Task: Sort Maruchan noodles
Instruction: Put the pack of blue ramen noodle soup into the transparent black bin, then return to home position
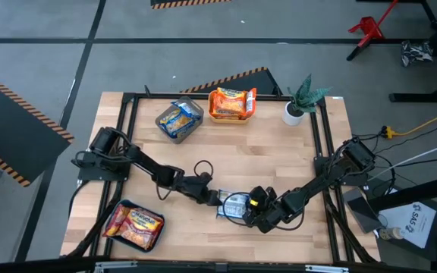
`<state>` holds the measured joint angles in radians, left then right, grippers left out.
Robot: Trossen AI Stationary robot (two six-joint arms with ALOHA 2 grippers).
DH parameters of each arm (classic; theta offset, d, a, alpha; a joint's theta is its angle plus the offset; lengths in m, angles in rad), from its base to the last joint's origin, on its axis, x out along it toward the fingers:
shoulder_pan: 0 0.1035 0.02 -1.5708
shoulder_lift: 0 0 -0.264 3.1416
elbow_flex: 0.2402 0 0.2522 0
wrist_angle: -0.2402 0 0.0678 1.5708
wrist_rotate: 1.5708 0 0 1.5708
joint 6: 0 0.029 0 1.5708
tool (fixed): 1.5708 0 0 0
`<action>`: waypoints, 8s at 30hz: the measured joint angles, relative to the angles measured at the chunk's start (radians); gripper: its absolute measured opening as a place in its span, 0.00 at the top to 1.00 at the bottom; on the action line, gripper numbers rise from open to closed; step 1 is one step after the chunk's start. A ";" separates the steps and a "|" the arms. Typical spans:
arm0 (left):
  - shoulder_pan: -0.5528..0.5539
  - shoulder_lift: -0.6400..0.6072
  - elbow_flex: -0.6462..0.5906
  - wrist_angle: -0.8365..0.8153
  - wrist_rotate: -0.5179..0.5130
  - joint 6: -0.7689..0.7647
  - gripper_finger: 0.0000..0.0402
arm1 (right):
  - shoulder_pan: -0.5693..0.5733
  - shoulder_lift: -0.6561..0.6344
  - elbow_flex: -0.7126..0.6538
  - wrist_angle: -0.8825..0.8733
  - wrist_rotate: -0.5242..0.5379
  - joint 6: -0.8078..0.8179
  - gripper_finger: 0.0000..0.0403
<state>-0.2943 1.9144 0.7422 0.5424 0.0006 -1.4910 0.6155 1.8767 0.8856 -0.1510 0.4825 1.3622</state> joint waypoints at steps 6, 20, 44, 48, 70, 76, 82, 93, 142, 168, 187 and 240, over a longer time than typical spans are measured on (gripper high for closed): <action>0.007 0.007 0.070 -0.133 -0.051 0.001 0.44 | -0.001 0.000 0.000 0.022 0.006 -0.001 1.00; 0.023 0.047 0.089 -0.072 -0.048 -0.089 0.44 | -0.040 0.003 -0.001 0.113 0.001 -0.075 1.00; 0.092 0.063 0.104 0.121 0.067 0.084 0.71 | -0.033 -0.131 -0.002 -0.018 0.066 -0.155 1.00; 0.122 0.056 0.104 0.118 0.154 0.176 0.71 | -0.005 -0.216 -0.002 -0.121 0.129 -0.152 1.00; 0.345 -0.784 0.105 -0.738 -0.548 1.471 0.71 | 0.069 -0.387 0.000 -0.372 0.275 -0.111 1.00; 0.359 -0.898 0.106 -0.906 -0.761 1.845 0.71 | 0.069 -0.374 0.001 -0.370 0.277 -0.110 1.00; 0.353 -0.880 0.096 -1.203 -0.848 1.940 0.70 | 0.069 -0.365 0.001 -0.377 0.286 -0.110 1.00; 0.360 -0.819 -0.084 -1.137 -0.898 2.241 0.70 | 0.069 -0.365 0.001 -0.375 0.288 -0.102 1.00; 0.589 -0.660 -0.182 -0.634 -0.838 2.523 0.63 | 0.071 -0.366 0.001 -0.376 0.265 -0.084 1.00; 0.593 -0.661 -0.180 -0.741 -0.799 2.419 0.62 | 0.071 -0.366 0.001 -0.375 0.265 -0.079 1.00; 0.586 -0.660 -0.180 -0.757 -0.815 2.304 0.61 | 0.071 -0.366 0.001 -0.377 0.267 -0.085 1.00; 0.362 -0.898 0.286 -1.443 -0.215 1.464 0.39 | 0.071 -0.366 0.001 -0.181 0.371 -0.249 1.00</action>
<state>0.0678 1.0162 1.0282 -0.9003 -0.2147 -0.0267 0.6868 1.5105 0.8863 -0.3316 0.8532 1.1131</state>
